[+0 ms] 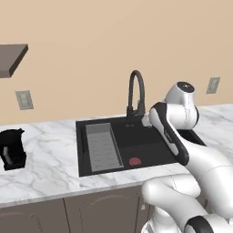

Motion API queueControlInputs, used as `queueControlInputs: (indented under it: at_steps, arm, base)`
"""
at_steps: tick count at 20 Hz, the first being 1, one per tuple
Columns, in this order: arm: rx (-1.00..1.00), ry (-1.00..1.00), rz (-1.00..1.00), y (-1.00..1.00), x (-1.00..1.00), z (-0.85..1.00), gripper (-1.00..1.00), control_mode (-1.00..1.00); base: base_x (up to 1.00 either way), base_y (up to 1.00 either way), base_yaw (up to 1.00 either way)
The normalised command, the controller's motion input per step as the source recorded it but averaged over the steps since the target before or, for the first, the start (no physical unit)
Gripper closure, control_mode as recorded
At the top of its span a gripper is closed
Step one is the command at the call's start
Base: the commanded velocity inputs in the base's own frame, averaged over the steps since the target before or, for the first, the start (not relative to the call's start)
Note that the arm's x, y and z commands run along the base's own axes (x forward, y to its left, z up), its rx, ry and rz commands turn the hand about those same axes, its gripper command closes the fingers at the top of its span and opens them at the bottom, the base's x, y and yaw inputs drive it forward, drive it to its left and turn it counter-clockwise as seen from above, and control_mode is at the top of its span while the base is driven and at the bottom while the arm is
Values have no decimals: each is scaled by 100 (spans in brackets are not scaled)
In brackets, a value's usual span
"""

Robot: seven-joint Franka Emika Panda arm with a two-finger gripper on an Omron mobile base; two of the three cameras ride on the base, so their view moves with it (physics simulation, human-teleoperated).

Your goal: Turn on the sink faucet and place the jug under the water for a few seconds to fill it up.

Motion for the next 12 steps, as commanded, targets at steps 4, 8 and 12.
queueControlInputs:
  at_steps: [4, 8, 12]
  arm:
    - [0, 0, 0, 0, 0, 0, -100, 100]
    - [0, 0, 0, 0, 0, 0, -100, 100]
    - [0, 0, 0, 0, 0, 0, -100, 100]
  base:
    - [1, -3, 0]
    - [0, -1, 0]
    - [0, 0, 0]
